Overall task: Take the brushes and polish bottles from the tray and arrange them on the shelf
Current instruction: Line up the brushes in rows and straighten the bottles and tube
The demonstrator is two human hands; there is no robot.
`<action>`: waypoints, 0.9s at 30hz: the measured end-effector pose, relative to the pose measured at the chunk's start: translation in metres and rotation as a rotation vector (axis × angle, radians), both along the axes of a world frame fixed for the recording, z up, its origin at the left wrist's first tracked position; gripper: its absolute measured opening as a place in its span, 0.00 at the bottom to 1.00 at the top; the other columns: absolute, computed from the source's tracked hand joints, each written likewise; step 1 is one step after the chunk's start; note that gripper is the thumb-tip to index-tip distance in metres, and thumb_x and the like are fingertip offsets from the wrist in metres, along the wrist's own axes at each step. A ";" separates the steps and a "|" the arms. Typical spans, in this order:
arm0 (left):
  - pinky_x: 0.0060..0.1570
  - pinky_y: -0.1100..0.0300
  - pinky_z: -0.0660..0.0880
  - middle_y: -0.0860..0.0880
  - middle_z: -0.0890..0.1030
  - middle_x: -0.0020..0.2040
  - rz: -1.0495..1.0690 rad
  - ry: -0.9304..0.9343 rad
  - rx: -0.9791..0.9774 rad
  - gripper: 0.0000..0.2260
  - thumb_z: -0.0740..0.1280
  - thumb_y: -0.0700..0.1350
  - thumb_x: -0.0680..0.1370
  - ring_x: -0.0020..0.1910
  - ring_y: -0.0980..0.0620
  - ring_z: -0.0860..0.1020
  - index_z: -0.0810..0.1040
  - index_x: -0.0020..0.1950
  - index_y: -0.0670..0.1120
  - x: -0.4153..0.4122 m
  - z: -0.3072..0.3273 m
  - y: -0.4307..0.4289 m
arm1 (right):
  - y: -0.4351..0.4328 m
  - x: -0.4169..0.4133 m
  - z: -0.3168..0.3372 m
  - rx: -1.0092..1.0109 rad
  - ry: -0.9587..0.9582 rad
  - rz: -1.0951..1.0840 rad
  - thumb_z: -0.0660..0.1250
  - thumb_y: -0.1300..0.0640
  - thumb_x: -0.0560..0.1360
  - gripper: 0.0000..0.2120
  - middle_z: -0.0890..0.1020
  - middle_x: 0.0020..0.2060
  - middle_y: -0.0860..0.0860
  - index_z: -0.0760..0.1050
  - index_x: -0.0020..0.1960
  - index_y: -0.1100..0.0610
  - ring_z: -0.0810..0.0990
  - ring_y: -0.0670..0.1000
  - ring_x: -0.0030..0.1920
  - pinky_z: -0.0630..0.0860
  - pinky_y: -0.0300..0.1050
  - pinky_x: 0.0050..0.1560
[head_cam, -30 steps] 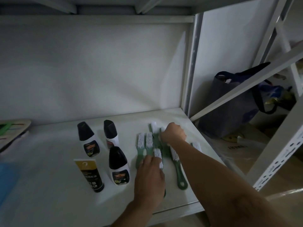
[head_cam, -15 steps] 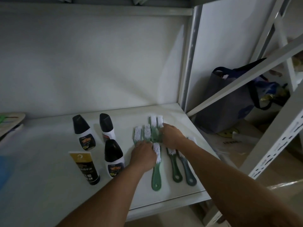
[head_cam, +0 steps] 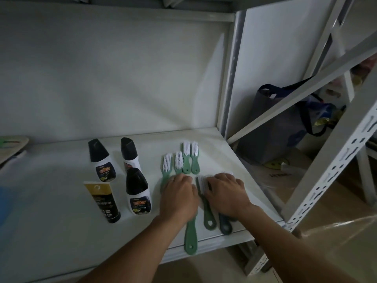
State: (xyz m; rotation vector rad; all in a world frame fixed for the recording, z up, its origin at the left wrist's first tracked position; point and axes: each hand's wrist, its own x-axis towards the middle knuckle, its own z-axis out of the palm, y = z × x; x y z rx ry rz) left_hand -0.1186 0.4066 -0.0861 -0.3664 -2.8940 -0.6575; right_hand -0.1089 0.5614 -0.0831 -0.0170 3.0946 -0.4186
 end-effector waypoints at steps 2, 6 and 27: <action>0.62 0.50 0.70 0.46 0.78 0.61 0.054 -0.059 -0.019 0.16 0.54 0.48 0.80 0.61 0.46 0.74 0.76 0.58 0.44 -0.013 0.001 -0.007 | -0.004 -0.013 0.009 -0.020 0.000 0.024 0.50 0.43 0.81 0.23 0.72 0.70 0.52 0.71 0.70 0.49 0.67 0.57 0.73 0.61 0.61 0.72; 0.64 0.44 0.68 0.46 0.76 0.64 0.026 -0.281 -0.113 0.19 0.49 0.50 0.78 0.65 0.43 0.70 0.76 0.58 0.45 -0.030 -0.003 -0.011 | -0.019 -0.055 0.013 0.000 -0.135 0.135 0.49 0.48 0.81 0.18 0.75 0.63 0.52 0.74 0.59 0.53 0.70 0.57 0.68 0.63 0.61 0.68; 0.73 0.44 0.57 0.49 0.60 0.79 -0.144 -0.340 -0.165 0.24 0.49 0.53 0.81 0.78 0.45 0.56 0.64 0.76 0.50 -0.073 0.006 0.041 | 0.047 -0.075 0.010 0.068 -0.234 -0.078 0.52 0.46 0.79 0.20 0.73 0.54 0.56 0.73 0.58 0.60 0.71 0.59 0.57 0.70 0.57 0.58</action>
